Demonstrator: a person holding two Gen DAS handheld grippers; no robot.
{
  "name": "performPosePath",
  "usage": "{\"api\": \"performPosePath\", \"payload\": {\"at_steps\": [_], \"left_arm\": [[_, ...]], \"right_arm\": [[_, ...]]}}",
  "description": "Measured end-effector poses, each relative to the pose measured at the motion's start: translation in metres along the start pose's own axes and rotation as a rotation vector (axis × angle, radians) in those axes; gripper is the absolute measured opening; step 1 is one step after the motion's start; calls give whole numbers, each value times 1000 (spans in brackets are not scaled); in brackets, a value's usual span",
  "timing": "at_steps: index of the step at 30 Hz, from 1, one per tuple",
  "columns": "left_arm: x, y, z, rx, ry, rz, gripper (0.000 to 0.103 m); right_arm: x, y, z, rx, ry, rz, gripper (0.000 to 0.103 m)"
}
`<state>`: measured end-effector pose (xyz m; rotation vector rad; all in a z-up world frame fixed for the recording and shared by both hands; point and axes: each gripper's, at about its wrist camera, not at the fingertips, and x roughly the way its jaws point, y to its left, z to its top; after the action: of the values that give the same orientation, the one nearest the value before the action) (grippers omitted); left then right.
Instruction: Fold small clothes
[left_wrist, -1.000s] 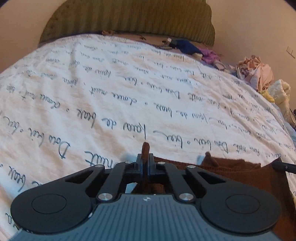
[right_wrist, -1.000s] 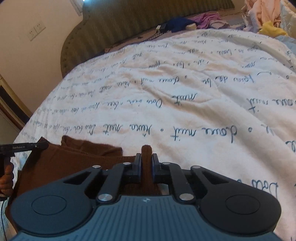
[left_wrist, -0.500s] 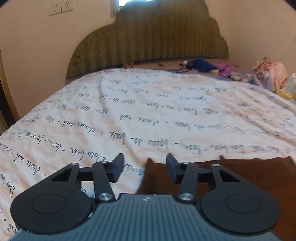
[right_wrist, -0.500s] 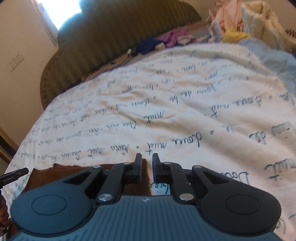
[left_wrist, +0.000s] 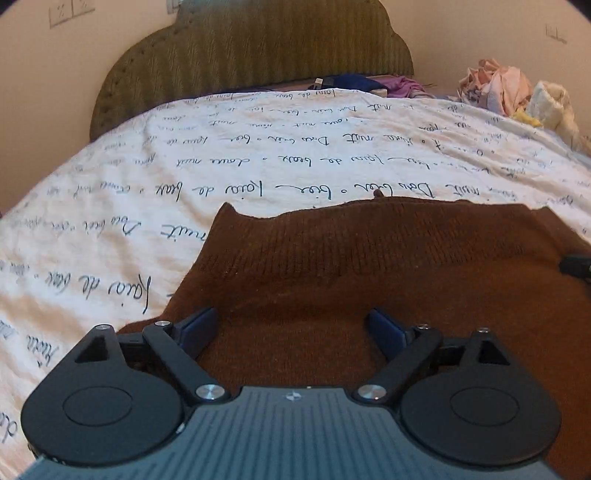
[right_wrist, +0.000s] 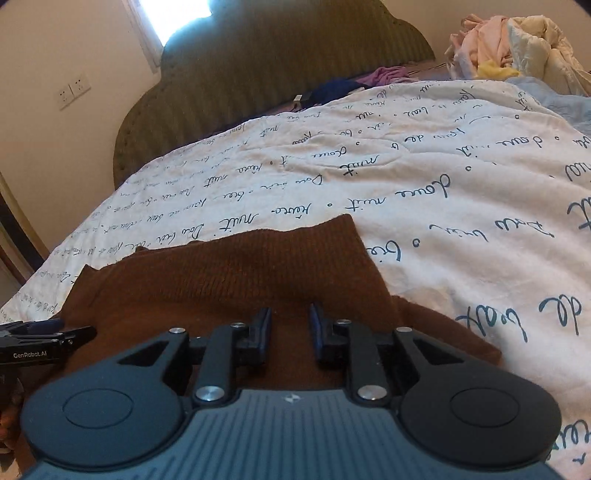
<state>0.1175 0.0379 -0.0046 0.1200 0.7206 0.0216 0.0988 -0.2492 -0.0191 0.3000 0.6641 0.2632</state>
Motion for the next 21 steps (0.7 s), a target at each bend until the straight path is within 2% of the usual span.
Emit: {"api": "performPosePath", "payload": {"at_steps": [2, 3, 5, 7, 8, 10, 12, 15, 17, 19, 21], "left_arm": [[-14, -7, 3, 3, 4, 35, 85], [-26, -7, 3, -13, -2, 25, 78], [-54, -7, -5, -53, -21, -36, 79], [-71, -12, -18, -60, -23, -79, 83], [-74, -17, -25, -33, -22, -80, 83], [-72, -25, -41, 41, -36, -48, 86], [-67, -22, -52, 72, -77, -58, 91], [-59, -19, -42, 86, -50, -59, 96], [-63, -19, -37, 88, -32, -38, 93], [-81, -20, -34, 97, -40, -27, 74], [-103, -18, -39, 68, -58, -83, 75]], "right_arm": [[-3, 10, 2, -27, 8, -28, 21], [-10, 15, 3, -18, 14, -58, 22], [-31, 26, 2, 7, 0, -95, 24], [-55, 38, -11, -17, -33, -54, 26], [-60, 43, -17, -39, -27, -60, 29], [-58, 47, -36, -110, 20, -132, 29], [-62, 35, -53, -145, -37, -97, 28], [-63, 16, -54, -86, -60, -31, 28], [-63, 23, -50, -127, -42, -51, 28], [-73, 36, -44, -125, -14, -91, 29], [-93, 43, -44, -85, -17, -70, 32]]}}
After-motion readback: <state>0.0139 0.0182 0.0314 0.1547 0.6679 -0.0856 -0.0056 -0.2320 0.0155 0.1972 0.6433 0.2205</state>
